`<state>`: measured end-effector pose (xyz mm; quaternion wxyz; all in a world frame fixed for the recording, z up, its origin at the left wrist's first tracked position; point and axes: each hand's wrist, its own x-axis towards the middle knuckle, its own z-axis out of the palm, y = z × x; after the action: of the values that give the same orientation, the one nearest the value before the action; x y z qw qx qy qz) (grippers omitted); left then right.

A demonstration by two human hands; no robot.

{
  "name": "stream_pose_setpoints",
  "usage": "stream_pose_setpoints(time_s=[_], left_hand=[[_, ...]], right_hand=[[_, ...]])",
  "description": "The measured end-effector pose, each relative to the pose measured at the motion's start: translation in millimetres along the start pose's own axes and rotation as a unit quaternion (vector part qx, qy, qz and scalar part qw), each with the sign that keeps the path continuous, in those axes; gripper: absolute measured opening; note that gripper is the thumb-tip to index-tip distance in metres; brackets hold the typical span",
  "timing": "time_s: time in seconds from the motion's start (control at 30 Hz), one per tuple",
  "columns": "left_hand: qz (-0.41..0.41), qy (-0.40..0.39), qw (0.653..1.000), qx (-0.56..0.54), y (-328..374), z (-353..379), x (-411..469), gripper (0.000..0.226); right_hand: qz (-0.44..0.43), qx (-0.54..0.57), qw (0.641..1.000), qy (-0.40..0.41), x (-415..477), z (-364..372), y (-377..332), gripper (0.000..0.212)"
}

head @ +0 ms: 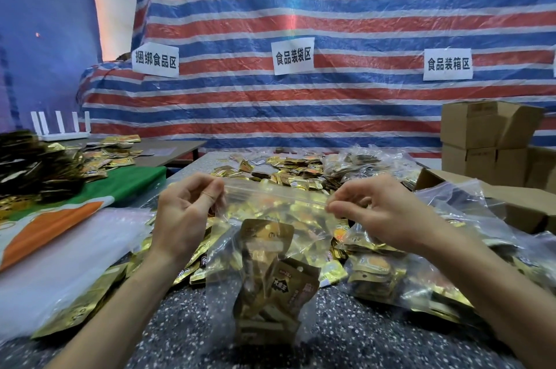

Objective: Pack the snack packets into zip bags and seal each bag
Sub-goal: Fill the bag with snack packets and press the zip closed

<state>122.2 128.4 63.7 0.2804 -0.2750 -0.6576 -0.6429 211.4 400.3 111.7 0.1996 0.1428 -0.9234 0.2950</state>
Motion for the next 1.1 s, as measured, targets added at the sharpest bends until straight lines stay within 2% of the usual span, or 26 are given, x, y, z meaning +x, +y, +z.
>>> stream_pose_setpoints(time_s=[0.27, 0.4, 0.63, 0.77, 0.93, 1.1], left_hand=[[0.037, 0.002, 0.999, -0.018, 15, 3, 5, 0.024], [0.038, 0.003, 0.999, -0.017, 12, 0, 2, 0.026], [0.033, -0.001, 0.999, -0.007, 10, -7, 0, 0.025], [0.030, -0.002, 0.999, -0.009, 13, -4, -1, 0.025], [0.013, -0.013, 1.000, -0.026, 11, 0, -6, 0.026], [0.012, -0.013, 0.999, -0.029, 10, 2, -8, 0.024]], right_hand=[[-0.003, 0.094, 0.996, 0.001, 3, -9, 3, 0.008], [-0.003, 0.131, 0.991, -0.001, -1, -4, 1, 0.021], [-0.010, 0.195, 0.980, 0.026, -1, 2, -5, 0.030], [-0.010, 0.182, 0.983, 0.027, 2, 7, -10, 0.030], [0.001, 0.113, 0.994, 0.002, 2, 16, -15, 0.031], [0.007, 0.101, 0.995, 0.004, 2, 23, -13, 0.010]])
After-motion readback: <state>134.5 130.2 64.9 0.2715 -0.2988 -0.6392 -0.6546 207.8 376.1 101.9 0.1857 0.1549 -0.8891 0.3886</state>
